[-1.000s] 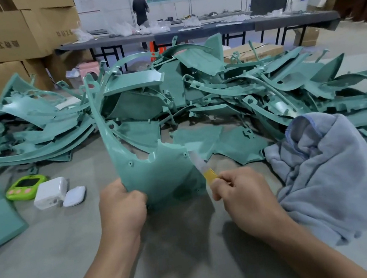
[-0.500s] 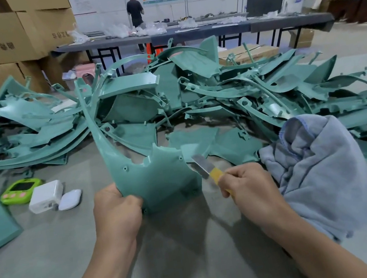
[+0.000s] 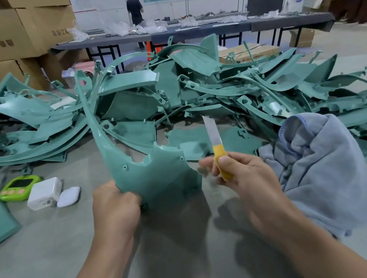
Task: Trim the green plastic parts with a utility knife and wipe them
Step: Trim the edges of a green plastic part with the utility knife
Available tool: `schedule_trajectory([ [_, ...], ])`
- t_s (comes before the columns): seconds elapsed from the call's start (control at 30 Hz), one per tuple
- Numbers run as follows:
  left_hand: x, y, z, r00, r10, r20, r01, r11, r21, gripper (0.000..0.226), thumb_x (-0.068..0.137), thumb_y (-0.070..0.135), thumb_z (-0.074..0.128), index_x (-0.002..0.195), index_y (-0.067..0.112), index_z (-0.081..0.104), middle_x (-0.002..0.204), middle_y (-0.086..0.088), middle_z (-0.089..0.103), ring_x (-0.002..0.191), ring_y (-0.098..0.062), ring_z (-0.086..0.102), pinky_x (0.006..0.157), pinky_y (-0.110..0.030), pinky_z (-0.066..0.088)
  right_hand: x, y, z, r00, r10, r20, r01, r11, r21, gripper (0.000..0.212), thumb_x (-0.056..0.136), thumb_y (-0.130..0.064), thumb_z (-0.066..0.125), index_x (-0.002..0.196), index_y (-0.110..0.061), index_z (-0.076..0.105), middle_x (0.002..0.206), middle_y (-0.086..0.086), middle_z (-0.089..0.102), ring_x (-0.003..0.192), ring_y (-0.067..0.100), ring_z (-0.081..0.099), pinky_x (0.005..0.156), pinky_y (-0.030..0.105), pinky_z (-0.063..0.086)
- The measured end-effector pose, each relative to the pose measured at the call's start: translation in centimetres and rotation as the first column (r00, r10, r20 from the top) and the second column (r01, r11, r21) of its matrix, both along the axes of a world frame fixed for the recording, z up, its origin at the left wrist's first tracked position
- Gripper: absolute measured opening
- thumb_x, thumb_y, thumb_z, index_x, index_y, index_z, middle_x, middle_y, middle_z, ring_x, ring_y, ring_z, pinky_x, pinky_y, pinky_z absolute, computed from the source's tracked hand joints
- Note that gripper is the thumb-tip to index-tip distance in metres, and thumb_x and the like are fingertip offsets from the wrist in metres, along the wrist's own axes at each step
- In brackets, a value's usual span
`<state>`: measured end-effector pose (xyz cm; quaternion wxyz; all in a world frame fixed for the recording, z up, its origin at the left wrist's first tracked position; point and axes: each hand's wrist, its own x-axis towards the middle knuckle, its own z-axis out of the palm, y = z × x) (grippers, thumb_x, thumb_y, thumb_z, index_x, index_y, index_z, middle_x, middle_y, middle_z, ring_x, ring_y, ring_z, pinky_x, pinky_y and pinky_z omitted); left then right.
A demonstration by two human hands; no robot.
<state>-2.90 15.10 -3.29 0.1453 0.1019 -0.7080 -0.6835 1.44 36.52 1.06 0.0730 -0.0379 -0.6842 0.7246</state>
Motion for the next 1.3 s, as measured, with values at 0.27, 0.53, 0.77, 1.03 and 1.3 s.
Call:
schedule_trajectory([
  [0.27, -0.3, 0.0, -0.4, 1.000, 0.027, 0.015, -0.026, 0.999, -0.035, 0.037, 0.044, -0.001, 0.054, 0.069, 0.013, 0.076, 0.075, -0.016, 0.075, 0.064, -0.029, 0.063, 0.054, -0.054, 0.056, 0.1, -0.2, -1.1, 0.998, 0.068, 0.013, -0.068, 0.934, 0.350, 0.037, 0.100, -0.018, 0.055, 0.064, -0.013, 0.058, 0.093, 0.018, 0.073, 0.095, 0.039, 0.062, 0.086, 0.035, 0.050],
  [0.53, -0.2, 0.0, -0.4, 1.000, 0.017, 0.021, -0.016, 0.999, -0.037, 0.034, 0.050, 0.001, 0.059, 0.074, 0.018, 0.078, 0.078, -0.010, 0.077, 0.070, -0.028, 0.065, 0.065, -0.048, 0.060, -0.2, -0.4, -1.1, 0.983, 0.174, -0.056, -0.157, 0.961, 0.226, 0.036, 0.096, -0.027, 0.057, 0.061, -0.021, 0.062, 0.113, 0.019, 0.069, 0.117, 0.032, 0.060, 0.102, 0.046, 0.045],
  [0.77, -0.2, 0.2, 0.1, 0.998, 0.044, 0.051, -0.041, 0.997, -0.065, 0.040, 0.051, 0.002, 0.057, 0.072, 0.028, 0.079, 0.072, 0.001, 0.076, 0.070, -0.028, 0.069, 0.073, -0.058, 0.060, -0.4, 0.6, -1.2, 0.982, 0.191, 0.002, -0.191, 0.978, 0.082, 0.030, 0.087, -0.032, 0.057, 0.063, -0.014, 0.066, 0.105, -0.005, 0.078, 0.117, 0.005, 0.065, 0.104, 0.041, 0.043],
  [1.03, -0.2, 0.2, 0.1, 0.995, 0.063, 0.080, -0.056, 0.995, -0.087, 0.039, 0.052, 0.002, 0.055, 0.077, 0.023, 0.077, 0.087, -0.012, 0.078, 0.071, -0.028, 0.066, 0.075, -0.061, 0.059, -0.5, 0.7, -1.3, 0.985, 0.168, -0.038, -0.165, 0.984, 0.068, 0.035, 0.093, -0.022, 0.059, 0.060, -0.011, 0.063, 0.108, -0.001, 0.078, 0.117, 0.005, 0.066, 0.116, 0.048, 0.037],
  [1.3, 0.0, 0.3, 0.1, 0.993, 0.072, 0.093, -0.062, 0.993, -0.105, 0.039, 0.052, 0.003, 0.055, 0.077, 0.023, 0.078, 0.082, -0.013, 0.078, 0.087, -0.043, 0.073, 0.070, -0.064, 0.060, -1.1, 1.6, -0.8, 0.966, 0.254, 0.045, -0.257, 0.963, 0.082, 0.042, 0.101, -0.014, 0.055, 0.060, -0.019, 0.063, 0.113, 0.005, 0.077, 0.121, 0.013, 0.065, 0.116, 0.053, 0.037],
])
